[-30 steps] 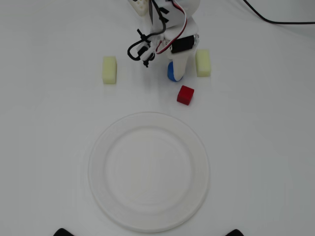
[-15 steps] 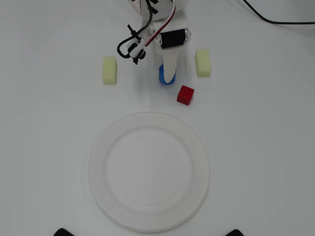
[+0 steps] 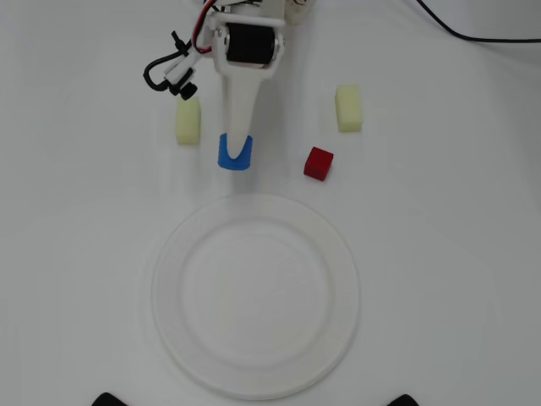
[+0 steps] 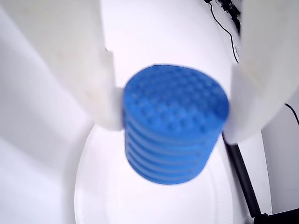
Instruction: Grasp a blue block and put it in the dish.
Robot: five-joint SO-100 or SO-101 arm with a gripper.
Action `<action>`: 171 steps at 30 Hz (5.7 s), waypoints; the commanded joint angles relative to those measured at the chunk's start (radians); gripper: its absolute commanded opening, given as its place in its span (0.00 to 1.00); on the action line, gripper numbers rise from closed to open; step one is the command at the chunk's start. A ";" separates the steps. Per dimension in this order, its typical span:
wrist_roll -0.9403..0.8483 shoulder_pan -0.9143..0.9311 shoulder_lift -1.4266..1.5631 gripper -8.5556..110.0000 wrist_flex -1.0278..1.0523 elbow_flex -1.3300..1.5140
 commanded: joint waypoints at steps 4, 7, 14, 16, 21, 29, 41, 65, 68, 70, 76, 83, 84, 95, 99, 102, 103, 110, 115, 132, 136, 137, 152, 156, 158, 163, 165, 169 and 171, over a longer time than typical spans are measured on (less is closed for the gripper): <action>0.026 -0.005 -0.209 0.07 -0.078 -0.184; 0.060 -0.006 -0.357 0.07 -0.081 -0.304; 0.087 -0.021 -0.652 0.07 -0.080 -0.538; 0.092 -0.029 -0.726 0.07 -0.080 -0.589; 0.114 -0.041 -0.873 0.07 -0.077 -0.680; 0.087 -0.051 -0.933 0.07 -0.075 -0.690; 0.067 -0.055 -0.922 0.22 -0.055 -0.693; 0.015 0.006 -0.147 0.37 0.189 -0.348; 0.020 0.006 0.063 0.38 0.216 -0.224; 0.028 0.006 0.189 0.39 0.264 -0.161; 0.046 -0.017 0.558 0.40 0.434 0.018; 0.061 -0.028 0.730 0.40 0.546 0.114; 0.063 -0.028 0.742 0.40 0.561 0.123; 0.081 -0.034 0.953 0.44 0.727 0.360; 0.103 -0.054 1.008 0.44 0.761 0.446; 0.123 -0.075 1.035 0.42 0.776 0.502; 0.126 -0.081 1.035 0.40 0.779 0.512; 0.058 -0.107 1.035 0.11 0.818 0.565; 0.087 -0.117 1.035 0.07 0.834 0.569; 0.103 -0.124 1.037 0.07 0.844 0.644; 0.107 -0.123 1.037 0.07 0.831 0.675; 0.109 -0.123 1.037 0.07 0.830 0.676; 0.103 -0.121 1.037 0.07 0.821 0.698; 0.103 -0.120 1.037 0.07 0.821 0.698; 0.103 -0.118 1.037 0.07 0.821 0.698; 0.104 -0.118 1.037 0.07 0.821 0.698; 0.100 -0.118 1.037 0.07 0.821 0.698; 0.100 -0.118 1.037 0.08 0.821 0.698; 0.098 -0.118 1.037 0.08 0.821 0.698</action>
